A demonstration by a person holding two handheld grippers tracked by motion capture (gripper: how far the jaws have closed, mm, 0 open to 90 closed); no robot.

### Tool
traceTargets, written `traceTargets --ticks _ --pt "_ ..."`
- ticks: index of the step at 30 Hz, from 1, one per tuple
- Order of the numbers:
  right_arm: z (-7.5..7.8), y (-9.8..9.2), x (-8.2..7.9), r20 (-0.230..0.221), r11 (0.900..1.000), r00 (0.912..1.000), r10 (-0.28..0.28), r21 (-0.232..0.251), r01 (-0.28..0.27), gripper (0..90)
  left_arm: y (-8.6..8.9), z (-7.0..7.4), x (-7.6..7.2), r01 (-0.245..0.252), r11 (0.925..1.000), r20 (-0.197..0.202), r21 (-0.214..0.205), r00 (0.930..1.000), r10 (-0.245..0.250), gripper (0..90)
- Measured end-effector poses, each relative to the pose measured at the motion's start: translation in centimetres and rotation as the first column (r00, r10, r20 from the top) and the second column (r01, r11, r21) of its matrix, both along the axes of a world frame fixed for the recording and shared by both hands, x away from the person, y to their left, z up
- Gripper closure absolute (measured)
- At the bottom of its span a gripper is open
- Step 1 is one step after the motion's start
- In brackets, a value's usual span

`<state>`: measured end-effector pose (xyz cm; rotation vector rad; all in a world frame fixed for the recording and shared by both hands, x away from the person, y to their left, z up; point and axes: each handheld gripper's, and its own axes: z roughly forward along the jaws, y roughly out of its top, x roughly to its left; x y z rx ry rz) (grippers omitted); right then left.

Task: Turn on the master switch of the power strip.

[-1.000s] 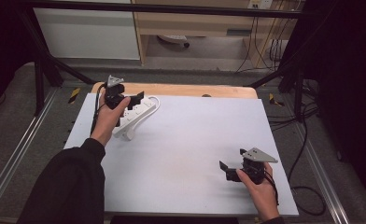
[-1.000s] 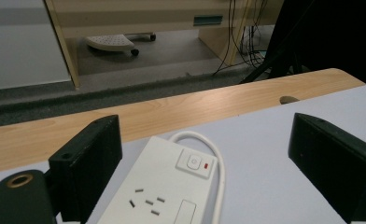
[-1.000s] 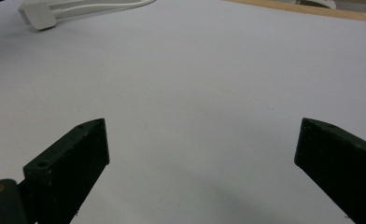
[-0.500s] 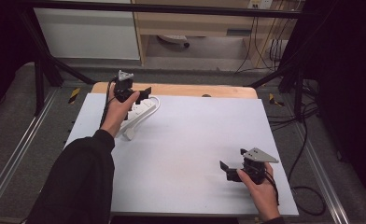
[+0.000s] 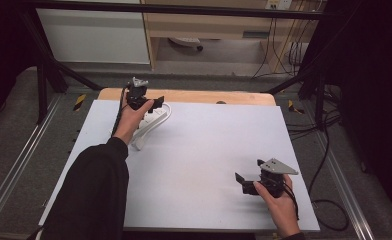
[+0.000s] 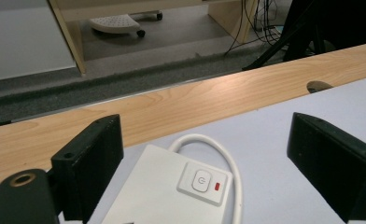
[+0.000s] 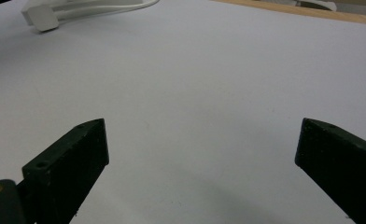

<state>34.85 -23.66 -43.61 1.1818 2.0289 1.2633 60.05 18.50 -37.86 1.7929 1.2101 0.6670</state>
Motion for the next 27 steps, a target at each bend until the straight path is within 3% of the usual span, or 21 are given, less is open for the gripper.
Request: traceTargets --ticks 8,9,11,12,13,16,17,20,27 --pt "0.12 0.02 -0.04 0.003 1.0 1.0 0.003 0.003 -0.003 3.3 -0.15 -0.43 0.1 0.011 0.9998 -0.019 0.016 0.9998 -0.011 13.8" --pt "0.1 0.01 -0.01 0.002 1.0 1.0 0.003 0.002 -0.003 3.3 -0.23 -0.45 0.08 0.012 0.9997 -0.02 0.022 0.9997 -0.012 19.7" --pt "0.12 0.01 -0.01 0.003 1.0 1.0 0.002 0.002 -0.002 3.3 -0.35 -0.49 0.03 0.02 0.9994 -0.028 0.029 0.9994 -0.019 22.2" --pt "0.16 0.03 -0.04 0.004 1.0 1.0 0.003 0.004 -0.003 3.3 -0.41 -0.5 0.0 0.025 0.9992 -0.034 0.031 0.9991 -0.024 30.8" --pt "0.16 0.03 -0.04 0.004 1.0 1.0 0.003 0.004 -0.003 3.3 -0.45 -0.49 -0.05 0.028 0.9991 -0.038 0.033 0.9989 -0.027 30.8" --pt "0.14 0.05 -0.02 0.004 1.0 1.0 0.003 0.002 -0.003 3.3 -0.52 -0.48 -0.15 0.047 0.9987 -0.053 0.023 0.9976 -0.045 43.3" --pt "0.11 0.05 0.02 0.004 1.0 1.0 0.004 -0.002 -0.004 3.3 -0.51 -0.49 -0.18 0.051 0.9985 -0.058 0.019 0.9971 -0.05 51.4" --pt "0.11 0.06 0.01 0.004 1.0 1.0 0.005 -0.003 -0.005 3.3 -0.44 -0.53 -0.19 0.06 0.9982 -0.079 0.0 0.9951 -0.06 58.5" --pt "0.13 0.04 -0.02 0.003 1.0 1.0 0.003 0.001 -0.003 3.4 -0.48 -0.54 -0.19 0.082 0.9965 -0.08 -0.018 0.9933 -0.083 78.6"
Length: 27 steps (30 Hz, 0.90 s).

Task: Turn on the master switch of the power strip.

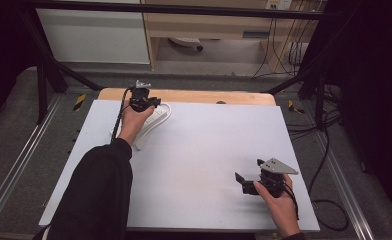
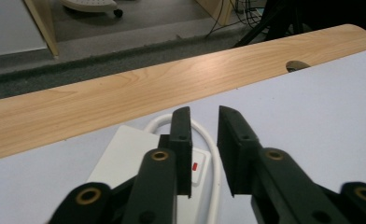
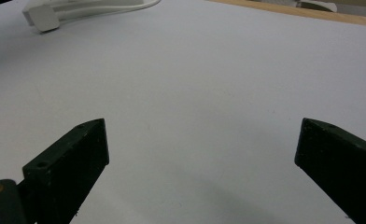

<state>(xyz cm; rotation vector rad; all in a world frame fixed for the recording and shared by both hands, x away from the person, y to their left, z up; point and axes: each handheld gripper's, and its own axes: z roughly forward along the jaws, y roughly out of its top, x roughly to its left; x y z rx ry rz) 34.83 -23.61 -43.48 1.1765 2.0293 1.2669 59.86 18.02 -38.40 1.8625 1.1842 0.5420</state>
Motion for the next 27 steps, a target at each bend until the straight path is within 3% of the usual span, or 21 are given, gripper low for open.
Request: traceTargets --ticks 6,16,27 --pt "0.0 0.0 0.0 0.001 1.0 1.0 0.002 0.0 -0.002 3.4 -0.2 -0.2 0.0 0.028 0.9995 0.001 0.013 0.9996 -0.028 89.8" --pt "0.0 0.0 0.0 -0.001 1.0 1.0 0.002 0.001 -0.002 3.4 -0.1 -0.4 0.1 0.027 0.9994 -0.012 0.023 0.9996 -0.027 90.0" --pt "0.0 -0.1 -0.1 -0.002 1.0 1.0 -0.002 0.002 0.002 3.4 0.2 -1.2 0.5 0.026 0.9983 -0.053 0.053 0.9983 -0.024 90.0"
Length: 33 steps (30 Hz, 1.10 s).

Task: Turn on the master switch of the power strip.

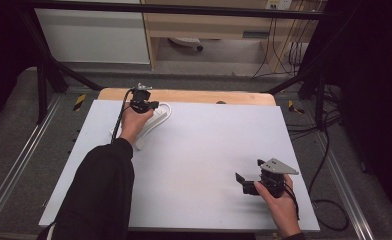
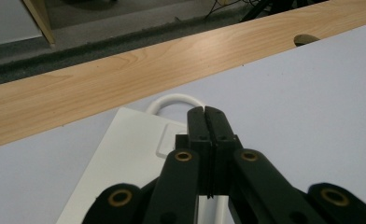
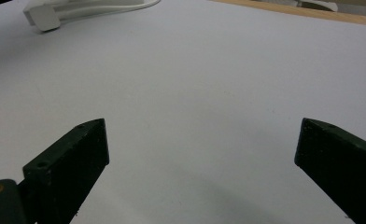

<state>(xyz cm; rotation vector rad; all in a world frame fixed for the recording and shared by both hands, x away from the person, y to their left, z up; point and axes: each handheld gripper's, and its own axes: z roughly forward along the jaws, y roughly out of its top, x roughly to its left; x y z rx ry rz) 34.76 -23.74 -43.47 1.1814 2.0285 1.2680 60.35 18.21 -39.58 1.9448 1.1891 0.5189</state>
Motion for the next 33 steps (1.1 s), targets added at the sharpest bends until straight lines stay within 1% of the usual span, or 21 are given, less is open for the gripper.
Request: traceTargets --ticks 2,5,9,11,12,14,17,20,23,26,28,33 --pt "0.0 -0.1 0.0 -0.001 1.0 1.0 -0.002 0.0 0.002 3.4 0.0 -0.3 0.2 0.001 1.0 -0.006 0.003 1.0 -0.001 90.0" --pt "0.0 -0.1 -0.1 -0.001 1.0 1.0 -0.002 -0.002 0.002 3.4 0.1 -0.8 0.4 0.001 0.9998 -0.021 0.02 0.9998 -0.001 90.0" --pt "-0.1 -0.2 0.0 -0.012 1.0 0.9999 0.001 0.002 -0.001 3.4 0.1 -1.2 0.7 -0.006 0.9996 -0.034 0.027 0.9994 0.007 90.0" --pt "-0.1 -0.2 -0.1 -0.015 0.9999 0.9999 -0.004 0.011 0.004 3.4 0.0 -1.2 0.9 -0.004 0.9993 -0.035 0.036 0.9994 0.005 90.0" --pt "-0.1 -0.3 -0.2 -0.014 0.9999 0.9999 -0.004 0.011 0.004 3.4 0.0 -1.2 0.9 -0.004 0.9993 -0.035 0.036 0.9994 0.005 90.0" --pt "-0.1 -0.3 -0.2 -0.014 0.9999 0.9999 -0.003 0.011 0.004 3.4 -0.2 -1.3 1.3 0.002 0.9986 -0.036 0.054 0.9993 0.0 90.0" --pt "-0.1 -0.3 -0.1 -0.017 0.9998 0.9999 -0.004 0.018 0.004 3.4 -0.4 -1.4 1.5 0.003 0.998 -0.039 0.064 0.9992 -0.001 90.0" --pt "-0.2 -0.3 -0.1 -0.017 0.9998 0.9999 -0.004 0.018 0.004 3.4 -0.7 -1.5 1.8 0.008 0.9972 -0.046 0.075 0.999 -0.004 90.0" --pt "-0.2 -0.4 -0.1 -0.017 0.9998 0.9998 -0.005 0.02 0.005 3.4 -0.8 -1.8 1.9 0.005 0.9954 -0.058 0.095 0.9983 0.001 90.0" --pt "-0.2 -0.4 -0.1 -0.017 0.9998 0.9998 -0.005 0.021 0.006 3.4 -0.8 -2.0 2.0 0.007 0.9957 -0.065 0.092 0.9979 -0.001 90.0" --pt "-0.2 -0.4 -0.1 -0.015 0.9998 0.9999 -0.004 0.017 0.004 3.4 -0.8 -1.9 2.0 0.008 0.9958 -0.053 0.091 0.9986 -0.003 90.0" --pt "-0.2 -0.4 0.0 -0.018 0.9999 0.9998 -0.002 0.015 0.002 3.4 -0.8 -1.8 2.0 -0.003 0.9962 -0.046 0.087 0.9989 0.007 90.0"
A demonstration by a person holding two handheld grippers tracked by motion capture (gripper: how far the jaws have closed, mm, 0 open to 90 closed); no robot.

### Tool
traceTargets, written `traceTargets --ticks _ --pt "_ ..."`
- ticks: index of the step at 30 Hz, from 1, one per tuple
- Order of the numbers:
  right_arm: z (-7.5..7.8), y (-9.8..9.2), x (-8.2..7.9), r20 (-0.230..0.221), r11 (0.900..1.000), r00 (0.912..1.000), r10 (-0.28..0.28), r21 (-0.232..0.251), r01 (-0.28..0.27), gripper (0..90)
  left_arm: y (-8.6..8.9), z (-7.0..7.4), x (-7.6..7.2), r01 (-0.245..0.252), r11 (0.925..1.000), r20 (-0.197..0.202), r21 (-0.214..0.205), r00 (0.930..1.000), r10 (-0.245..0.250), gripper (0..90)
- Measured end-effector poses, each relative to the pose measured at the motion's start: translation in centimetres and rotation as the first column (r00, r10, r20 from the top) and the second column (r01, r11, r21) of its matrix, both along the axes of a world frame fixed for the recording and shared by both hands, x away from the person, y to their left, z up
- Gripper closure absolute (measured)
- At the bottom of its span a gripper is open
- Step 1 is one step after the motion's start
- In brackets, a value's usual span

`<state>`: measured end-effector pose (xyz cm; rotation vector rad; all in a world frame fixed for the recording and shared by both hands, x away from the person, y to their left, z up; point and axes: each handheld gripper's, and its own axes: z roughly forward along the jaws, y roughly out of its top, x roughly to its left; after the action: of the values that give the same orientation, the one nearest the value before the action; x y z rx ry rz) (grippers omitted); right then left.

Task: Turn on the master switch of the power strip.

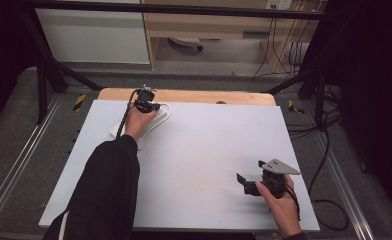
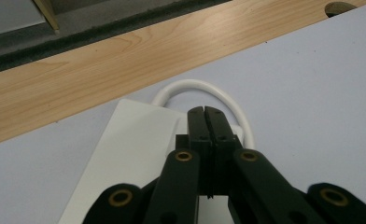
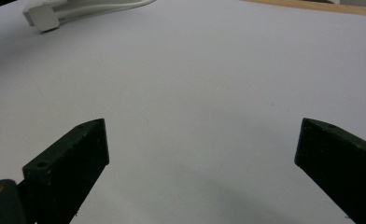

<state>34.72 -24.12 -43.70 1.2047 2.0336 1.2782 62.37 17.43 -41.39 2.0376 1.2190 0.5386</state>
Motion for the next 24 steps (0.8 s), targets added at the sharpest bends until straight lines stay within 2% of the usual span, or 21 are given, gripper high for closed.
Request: traceTargets --ticks 8,11,17,24 --pt "-0.01 -0.08 -0.04 -0.001 1.0 1.0 -0.001 0.0 0.001 3.3 -0.12 -0.42 0.17 0.0 1.0 -0.012 -0.003 0.9999 0.0 90.0" --pt "-0.02 -0.1 -0.04 -0.004 1.0 1.0 -0.004 0.002 0.004 3.3 -0.13 -0.62 0.26 -0.004 1.0 -0.02 0.008 0.9998 0.004 90.0" --pt "-0.04 -0.24 -0.07 -0.003 1.0 1.0 -0.008 0.004 0.008 3.4 -0.35 -0.72 0.3 0.0 1.0 -0.016 -0.001 0.9999 0.0 90.0" --pt "-0.05 -0.27 -0.16 -0.004 1.0 1.0 -0.009 0.0 0.009 3.3 -0.7 -0.64 0.4 -0.009 0.9999 -0.023 0.013 0.9997 0.009 90.0"
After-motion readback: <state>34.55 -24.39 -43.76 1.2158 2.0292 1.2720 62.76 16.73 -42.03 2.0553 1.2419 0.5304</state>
